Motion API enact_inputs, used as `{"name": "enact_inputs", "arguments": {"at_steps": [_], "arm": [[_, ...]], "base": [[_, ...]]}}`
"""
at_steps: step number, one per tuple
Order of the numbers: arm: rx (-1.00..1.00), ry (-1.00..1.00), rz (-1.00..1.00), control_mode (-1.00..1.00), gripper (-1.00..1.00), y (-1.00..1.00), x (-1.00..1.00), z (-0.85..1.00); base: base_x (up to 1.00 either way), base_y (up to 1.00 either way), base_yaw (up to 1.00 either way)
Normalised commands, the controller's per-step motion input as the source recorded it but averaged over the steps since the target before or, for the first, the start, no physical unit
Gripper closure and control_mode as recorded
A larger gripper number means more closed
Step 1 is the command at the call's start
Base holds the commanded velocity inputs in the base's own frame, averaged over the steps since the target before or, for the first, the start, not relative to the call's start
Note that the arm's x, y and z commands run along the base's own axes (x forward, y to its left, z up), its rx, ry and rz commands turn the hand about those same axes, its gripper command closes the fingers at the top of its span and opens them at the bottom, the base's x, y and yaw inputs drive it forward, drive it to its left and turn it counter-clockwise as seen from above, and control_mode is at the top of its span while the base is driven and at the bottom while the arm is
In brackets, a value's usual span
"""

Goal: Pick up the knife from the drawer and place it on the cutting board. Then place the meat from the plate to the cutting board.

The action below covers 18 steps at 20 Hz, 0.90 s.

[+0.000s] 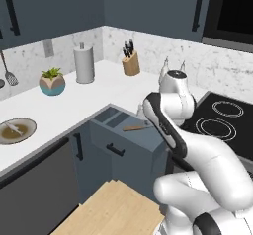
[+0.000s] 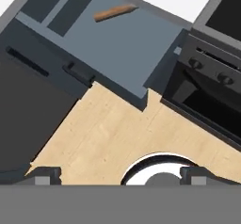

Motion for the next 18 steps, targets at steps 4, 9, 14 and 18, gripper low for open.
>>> {"name": "enact_inputs", "arguments": {"at_steps": [4,9,14,18], "arm": [[0.0,0.0,-0.31,-1.0,-1.0,0.2,0.9,-0.53],[0.04,0.0,-0.2,-1.0,-1.0,0.0,0.77,-0.42],[0.08,0.01,-0.16,-1.0,-1.0,-0.16,0.88,-0.57],[0.03,0.03,-0.02,-1.0,-1.0,-0.04,0.62,-0.42]], "base": [[0.0,0.0,0.0],[0.0,0.0,0.0],[0.0,0.0,0.0],[0.0,0.0,0.0]]}}
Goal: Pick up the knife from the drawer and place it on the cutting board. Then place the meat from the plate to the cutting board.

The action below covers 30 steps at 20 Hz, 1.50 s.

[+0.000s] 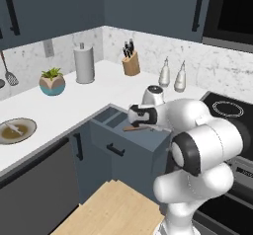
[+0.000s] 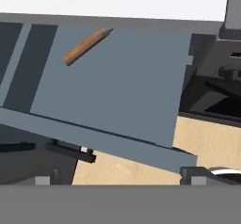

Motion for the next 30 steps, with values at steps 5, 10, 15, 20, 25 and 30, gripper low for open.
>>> {"name": "enact_inputs", "arguments": {"at_steps": [5,10,15,20,25,30], "arm": [[0.03,0.09,0.0,-1.0,-1.0,-0.01,0.57,-0.45],[0.02,0.08,0.0,-1.0,-1.0,0.0,0.38,-0.29],[0.0,0.07,0.0,-1.0,-1.0,0.0,0.58,-0.41],[0.0,0.07,0.0,-1.0,-1.0,0.0,0.57,-0.54],[0.0,0.06,0.0,-1.0,-1.0,0.0,0.58,-0.63],[0.0,0.05,0.0,-1.0,-1.0,0.0,0.45,-0.58]], "base": [[0.0,0.0,0.0],[0.0,0.0,0.0],[0.0,0.0,0.0],[0.0,0.0,0.0],[0.0,0.0,0.0],[0.0,0.0,0.0]]}}
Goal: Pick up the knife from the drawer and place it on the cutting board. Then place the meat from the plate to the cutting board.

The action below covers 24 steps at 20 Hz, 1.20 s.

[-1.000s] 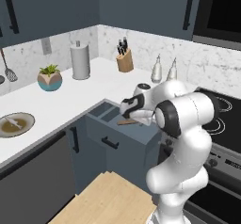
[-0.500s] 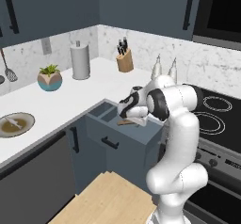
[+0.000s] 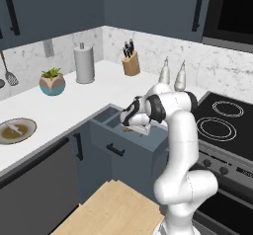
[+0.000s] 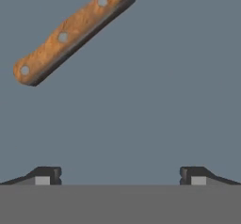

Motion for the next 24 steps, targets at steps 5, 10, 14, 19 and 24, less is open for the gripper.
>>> {"name": "enact_inputs", "arguments": {"at_steps": [5,10,14,19,24], "arm": [[0.02,0.03,0.01,-1.0,-1.0,0.0,0.06,-0.31],[0.01,0.02,0.02,-1.0,-1.0,0.0,0.0,-0.32],[0.0,0.03,0.03,-1.0,-1.0,0.03,0.0,-0.43],[0.03,0.02,0.03,-1.0,-1.0,0.08,0.0,-0.43],[0.04,0.0,0.03,-1.0,-1.0,0.14,0.0,-0.3]], "base": [[0.0,0.0,0.0],[0.0,0.0,0.0],[0.0,0.0,0.0],[0.0,0.0,0.0],[0.0,0.0,0.0]]}}
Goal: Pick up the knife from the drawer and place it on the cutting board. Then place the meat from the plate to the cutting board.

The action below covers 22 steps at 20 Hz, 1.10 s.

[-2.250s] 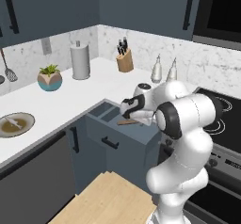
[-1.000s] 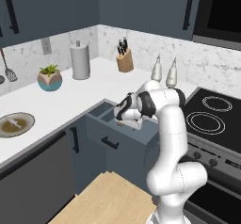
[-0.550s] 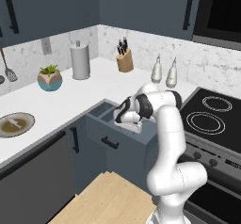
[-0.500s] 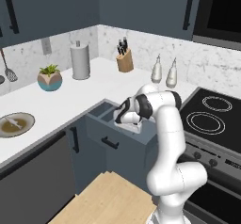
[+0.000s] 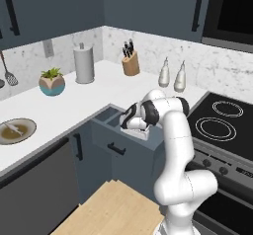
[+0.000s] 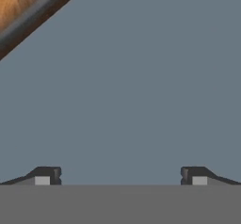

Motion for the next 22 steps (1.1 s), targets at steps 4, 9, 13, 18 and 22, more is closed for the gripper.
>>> {"name": "enact_inputs", "arguments": {"at_steps": [4,9,13,18,22], "arm": [[0.04,0.0,0.05,-1.0,-1.0,0.23,-0.03,-0.19],[0.14,0.01,0.07,-1.0,-1.0,0.33,-0.19,-0.17],[0.13,0.05,0.09,-1.0,-1.0,0.6,-0.23,-0.26],[0.09,0.05,0.11,-1.0,-1.0,0.87,-0.25,-0.35],[0.05,0.06,0.11,-1.0,-1.0,1.0,-0.21,-0.41]], "base": [[0.0,0.0,0.0],[0.0,0.0,0.0],[0.0,0.0,0.0],[0.0,0.0,0.0],[0.0,0.0,0.0]]}}
